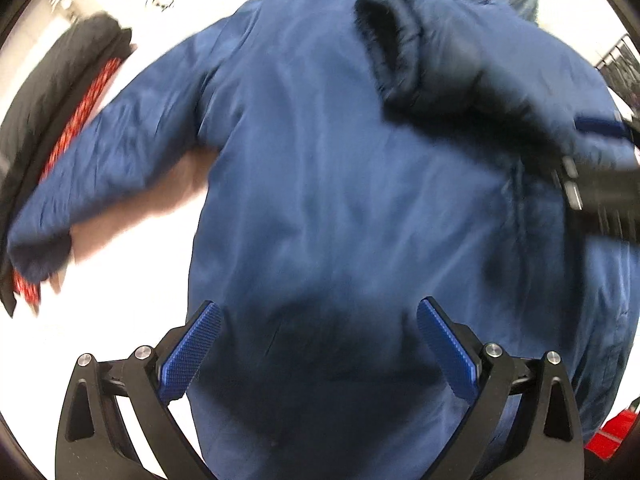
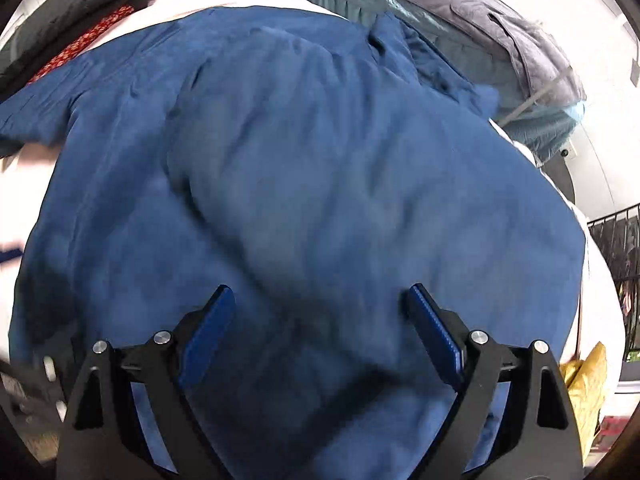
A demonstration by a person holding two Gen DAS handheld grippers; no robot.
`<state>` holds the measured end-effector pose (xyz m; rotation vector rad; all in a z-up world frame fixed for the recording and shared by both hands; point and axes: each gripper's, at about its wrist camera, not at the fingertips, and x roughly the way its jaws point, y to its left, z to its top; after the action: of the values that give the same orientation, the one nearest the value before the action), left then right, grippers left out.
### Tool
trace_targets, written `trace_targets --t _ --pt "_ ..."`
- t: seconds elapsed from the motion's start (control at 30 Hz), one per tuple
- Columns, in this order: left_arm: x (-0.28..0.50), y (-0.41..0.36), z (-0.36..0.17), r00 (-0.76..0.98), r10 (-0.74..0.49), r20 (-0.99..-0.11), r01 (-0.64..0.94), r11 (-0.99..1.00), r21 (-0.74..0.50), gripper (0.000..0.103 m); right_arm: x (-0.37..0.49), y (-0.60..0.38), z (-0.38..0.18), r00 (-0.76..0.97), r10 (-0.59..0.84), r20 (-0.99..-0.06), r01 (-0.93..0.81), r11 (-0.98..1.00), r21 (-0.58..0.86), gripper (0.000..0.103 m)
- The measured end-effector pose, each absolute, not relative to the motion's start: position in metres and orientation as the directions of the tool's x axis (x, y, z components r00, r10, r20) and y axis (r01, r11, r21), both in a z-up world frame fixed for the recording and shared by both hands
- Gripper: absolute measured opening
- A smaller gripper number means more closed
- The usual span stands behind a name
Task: Fold large clothes
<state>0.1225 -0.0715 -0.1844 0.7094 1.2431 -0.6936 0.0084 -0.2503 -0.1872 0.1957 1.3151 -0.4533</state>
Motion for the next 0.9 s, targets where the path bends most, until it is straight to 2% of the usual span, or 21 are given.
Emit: trace_targets --t 0.17,0.33,0.47,0.57,0.67,0.73,0.83,0.9 --pt "0.123 -0.106 -0.172 0.223 -0.116 -0.968 0.834 0.537 0.128 0.097 -0.053 -0.290 -0.170 0.198 -0.214 -0.957 0.586 0.808 -0.059 0.087" --pt "0.132 -0.139 -0.156 0.222 -0.181 -0.958 0.849 0.520 0.099 0.097 -0.107 -0.357 -0.150 0.223 -0.261 -0.939 0.800 0.599 0.024 0.087" --pt "0.142 -0.176 -0.144 0.215 -0.249 -0.944 0.860 0.506 0.063 0.096 -0.116 -0.386 -0.159 0.203 -0.253 -0.946 0.841 0.540 0.036 0.087" --pt "0.138 -0.209 -0.145 0.210 -0.267 -0.941 0.879 0.472 0.063 0.095 -0.107 -0.387 -0.192 0.144 -0.176 -0.974 0.815 0.580 0.015 0.088" --pt "0.123 -0.235 -0.148 0.204 -0.273 -0.940 0.897 0.438 0.067 0.096 -0.104 -0.373 -0.215 0.105 -0.192 -0.976 0.779 0.626 -0.039 0.092" --pt "0.120 -0.253 -0.164 0.180 -0.234 -0.955 0.912 0.403 0.074 0.096 -0.104 -0.368 -0.218 0.110 -0.215 -0.970 0.770 0.636 -0.053 0.093" --pt "0.119 -0.269 -0.204 0.197 -0.108 -0.975 0.917 0.373 0.144 0.097 -0.102 -0.371 -0.226 0.104 -0.190 -0.976 0.776 0.629 -0.040 0.095" --pt "0.122 -0.272 -0.231 0.172 -0.038 -0.984 0.919 0.365 0.146 0.098 -0.103 -0.376 -0.233 0.092 -0.170 -0.981 0.773 0.633 -0.037 0.097"
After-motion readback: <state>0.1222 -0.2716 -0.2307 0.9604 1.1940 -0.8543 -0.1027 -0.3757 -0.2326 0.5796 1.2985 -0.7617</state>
